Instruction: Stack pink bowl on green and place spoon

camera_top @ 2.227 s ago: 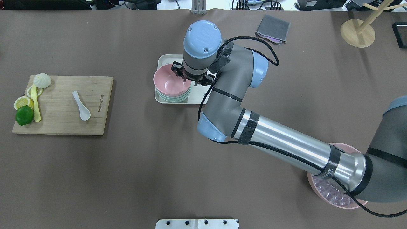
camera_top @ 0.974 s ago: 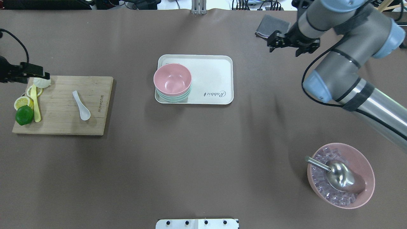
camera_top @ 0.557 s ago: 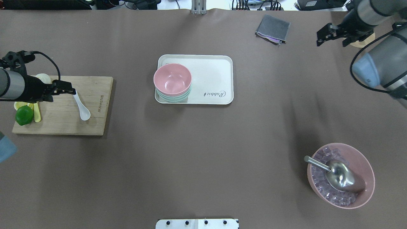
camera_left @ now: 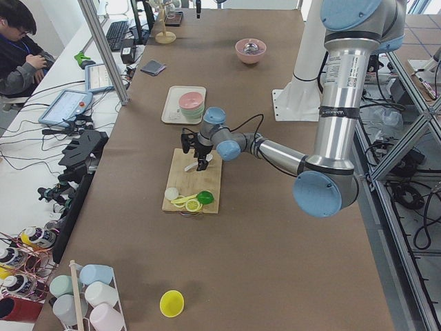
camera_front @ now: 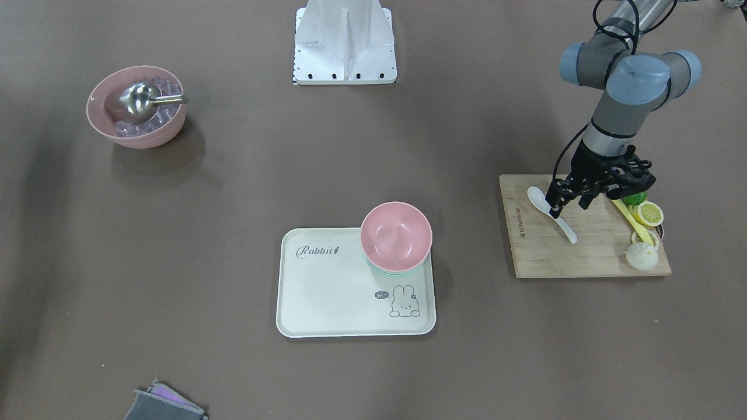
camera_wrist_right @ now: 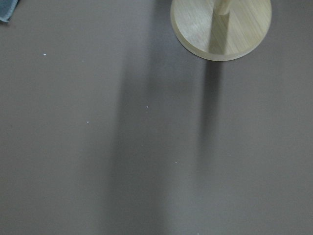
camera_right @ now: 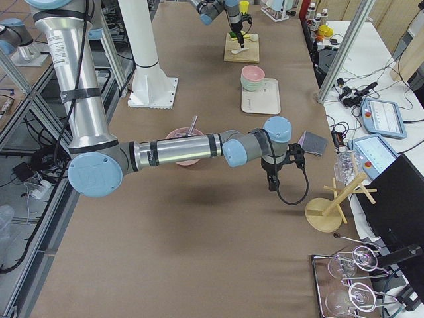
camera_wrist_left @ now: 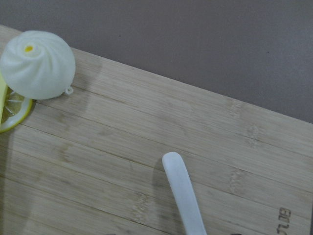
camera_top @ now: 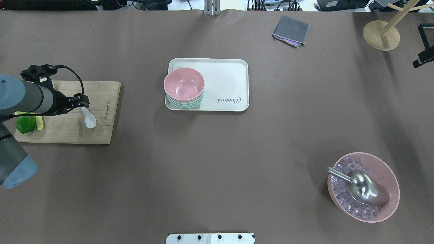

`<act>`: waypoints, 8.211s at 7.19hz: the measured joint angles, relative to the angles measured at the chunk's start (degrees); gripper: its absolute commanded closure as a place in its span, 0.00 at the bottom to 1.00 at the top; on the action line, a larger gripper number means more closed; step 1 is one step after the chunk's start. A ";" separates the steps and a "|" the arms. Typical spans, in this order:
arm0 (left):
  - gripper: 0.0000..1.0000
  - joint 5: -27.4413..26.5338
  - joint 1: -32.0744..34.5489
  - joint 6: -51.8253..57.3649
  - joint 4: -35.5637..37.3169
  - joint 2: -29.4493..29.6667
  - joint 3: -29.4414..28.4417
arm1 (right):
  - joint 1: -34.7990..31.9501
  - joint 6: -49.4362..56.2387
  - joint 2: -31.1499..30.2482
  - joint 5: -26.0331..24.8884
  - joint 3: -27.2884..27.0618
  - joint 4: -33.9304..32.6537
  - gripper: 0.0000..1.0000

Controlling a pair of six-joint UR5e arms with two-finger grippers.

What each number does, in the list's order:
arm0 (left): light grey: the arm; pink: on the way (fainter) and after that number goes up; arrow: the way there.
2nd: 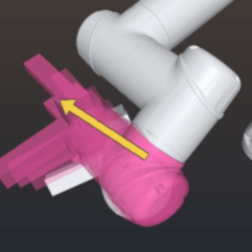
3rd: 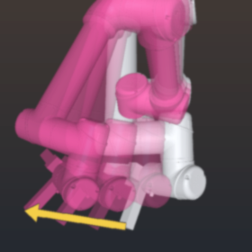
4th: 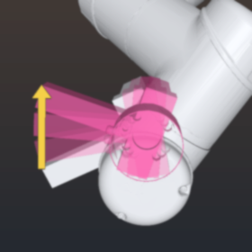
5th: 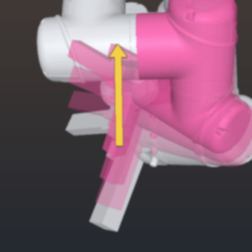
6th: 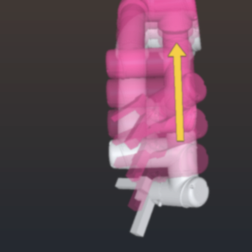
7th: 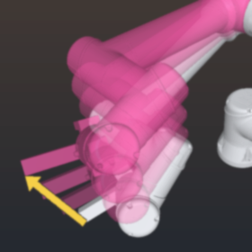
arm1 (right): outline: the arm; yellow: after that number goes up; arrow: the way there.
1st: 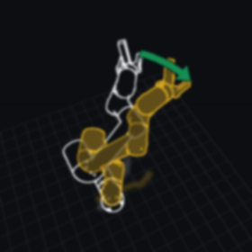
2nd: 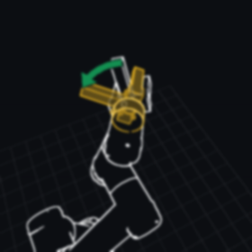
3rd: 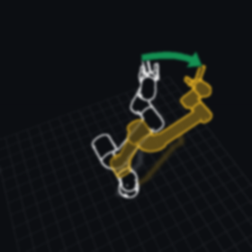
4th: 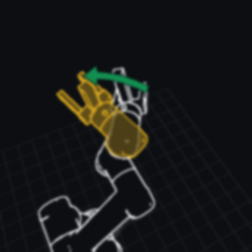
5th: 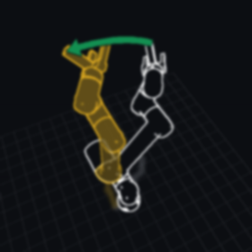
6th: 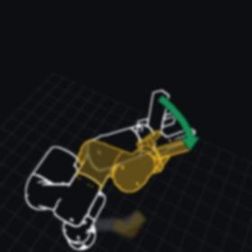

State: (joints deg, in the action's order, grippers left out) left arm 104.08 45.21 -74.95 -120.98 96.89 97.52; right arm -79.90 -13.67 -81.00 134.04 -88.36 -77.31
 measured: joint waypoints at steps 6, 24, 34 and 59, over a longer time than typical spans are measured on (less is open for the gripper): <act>0.55 -0.85 -0.37 0.26 -0.07 2.86 -3.63 | -1.83 3.30 -2.38 -1.20 -0.05 0.09 0.00; 1.00 -1.21 -0.05 0.94 19.35 22.25 -1.42 | -3.71 5.11 -10.84 -3.91 0.44 -0.09 0.00; 1.00 -9.77 -8.31 -8.42 27.99 44.26 -16.45 | -7.28 20.08 -9.29 -6.50 0.03 -12.78 0.00; 0.02 10.06 14.78 58.96 35.22 16.99 3.06 | -7.25 20.09 -9.09 -7.40 0.03 -12.69 0.00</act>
State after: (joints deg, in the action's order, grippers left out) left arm 114.13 59.99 -15.99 -85.75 113.88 100.58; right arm -87.15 6.42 -90.09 126.64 -88.33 -90.00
